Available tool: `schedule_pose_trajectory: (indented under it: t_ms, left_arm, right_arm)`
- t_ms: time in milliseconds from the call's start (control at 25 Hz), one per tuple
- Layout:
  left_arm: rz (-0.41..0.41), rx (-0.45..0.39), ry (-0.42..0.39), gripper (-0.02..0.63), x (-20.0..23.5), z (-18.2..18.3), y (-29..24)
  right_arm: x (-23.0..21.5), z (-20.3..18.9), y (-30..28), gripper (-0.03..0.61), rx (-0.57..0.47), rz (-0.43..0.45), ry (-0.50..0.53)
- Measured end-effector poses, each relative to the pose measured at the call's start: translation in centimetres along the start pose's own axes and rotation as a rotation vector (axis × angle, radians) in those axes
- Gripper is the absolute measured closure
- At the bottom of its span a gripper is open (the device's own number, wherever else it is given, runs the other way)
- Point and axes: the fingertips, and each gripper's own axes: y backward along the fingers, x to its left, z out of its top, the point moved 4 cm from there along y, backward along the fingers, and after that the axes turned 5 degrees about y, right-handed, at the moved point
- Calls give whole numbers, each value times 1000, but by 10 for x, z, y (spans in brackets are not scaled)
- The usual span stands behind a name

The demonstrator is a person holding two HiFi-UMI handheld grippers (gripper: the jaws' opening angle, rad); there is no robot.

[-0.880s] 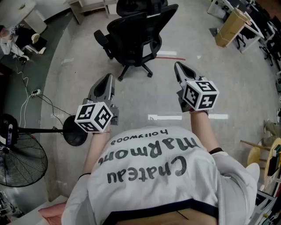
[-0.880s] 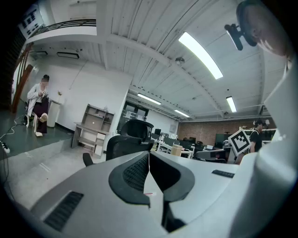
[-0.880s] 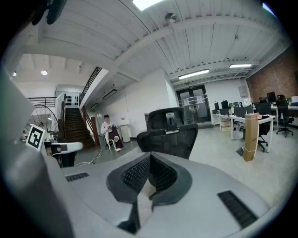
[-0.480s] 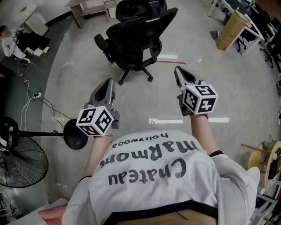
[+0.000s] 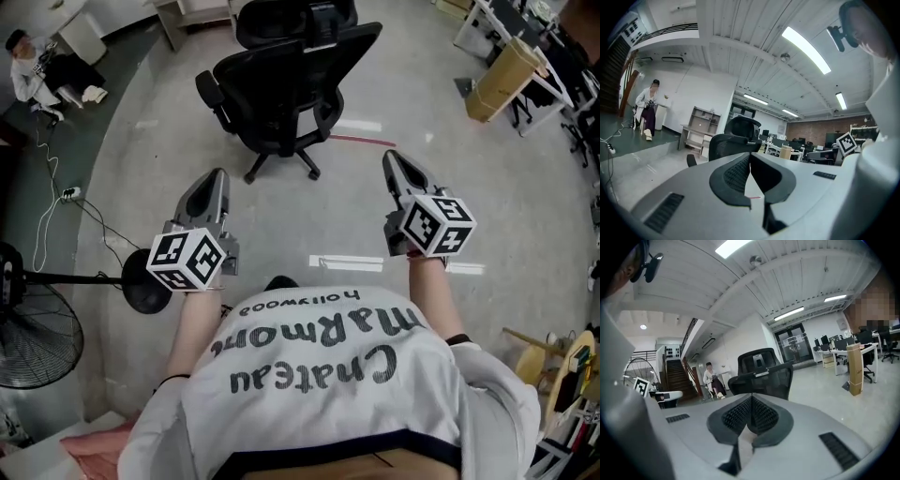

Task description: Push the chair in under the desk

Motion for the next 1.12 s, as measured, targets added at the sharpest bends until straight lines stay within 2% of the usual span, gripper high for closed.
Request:
schedule_pose_trajectory:
  t_ms: [160, 280, 400, 520, 640, 840, 960, 1120]
  left_arm:
    - [29, 29, -21, 597, 2, -16, -13]
    - [56, 45, 35, 597, 16, -24, -34]
    - [22, 67, 94, 597, 21, -28, -75]
    - [-16, 77, 99, 597, 22, -30, -118]
    - [-41, 63, 107, 597, 29, -16, -162]
    - [-53, 34, 95, 597, 39, 7, -219]
    - [-68, 6, 110, 597, 44, 28, -242]
    - [-88, -25, 57, 597, 45, 55, -262]
  right_arm:
    - [-34, -27, -7, 571, 92, -37, -57]
    - [-50, -33, -17, 571, 109, -38, -62]
    - [-74, -34, -35, 571, 136, -72, -25]
    - [-99, -33, -58, 571, 172, -94, -32]
    - [-114, -11, -95, 571, 164, -83, -29]
    - [-140, 29, -151, 571, 125, -75, 56]
    - [-152, 40, -181, 571, 125, -47, 37]
    - [-161, 58, -213, 571, 91, -11, 15]
